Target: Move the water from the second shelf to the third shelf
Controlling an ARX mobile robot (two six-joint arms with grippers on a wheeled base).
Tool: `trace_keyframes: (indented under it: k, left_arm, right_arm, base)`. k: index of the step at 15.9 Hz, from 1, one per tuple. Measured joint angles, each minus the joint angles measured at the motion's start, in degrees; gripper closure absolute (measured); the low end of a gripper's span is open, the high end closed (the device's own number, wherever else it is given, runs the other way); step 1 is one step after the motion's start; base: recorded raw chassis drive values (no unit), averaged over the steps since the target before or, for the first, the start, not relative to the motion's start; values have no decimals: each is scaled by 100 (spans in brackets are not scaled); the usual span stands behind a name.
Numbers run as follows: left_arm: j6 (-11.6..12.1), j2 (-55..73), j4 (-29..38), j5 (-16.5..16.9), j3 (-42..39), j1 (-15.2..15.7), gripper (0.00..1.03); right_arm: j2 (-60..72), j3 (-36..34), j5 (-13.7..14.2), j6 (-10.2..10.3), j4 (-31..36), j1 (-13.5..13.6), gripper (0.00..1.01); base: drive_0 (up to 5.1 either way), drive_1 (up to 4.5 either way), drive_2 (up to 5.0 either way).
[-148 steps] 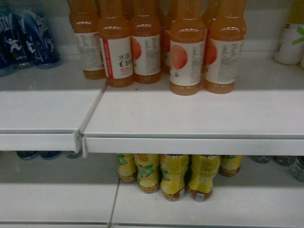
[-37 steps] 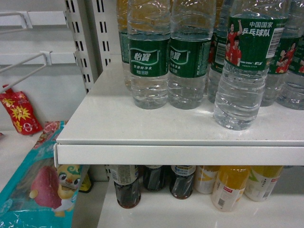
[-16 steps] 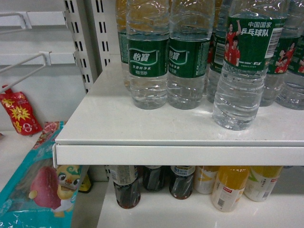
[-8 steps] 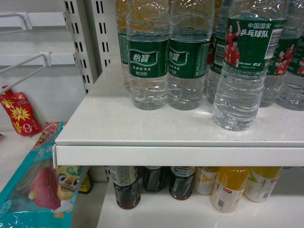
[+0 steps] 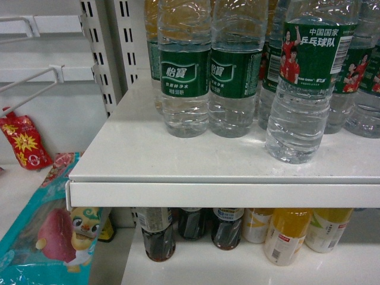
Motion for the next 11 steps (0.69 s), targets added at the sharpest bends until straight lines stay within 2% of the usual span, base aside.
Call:
trace_keyframes:
  k: [4, 11]
  left_arm:
    - [0, 0, 0, 0, 0, 0, 5]
    - [0, 0, 4, 2, 0, 0, 5]
  right_arm:
    - [0, 0, 0, -2, 0, 0, 4]
    - [0, 0, -2, -2, 9, 0, 3]
  base:
    - [0, 0, 0]
    - [0, 0, 0]
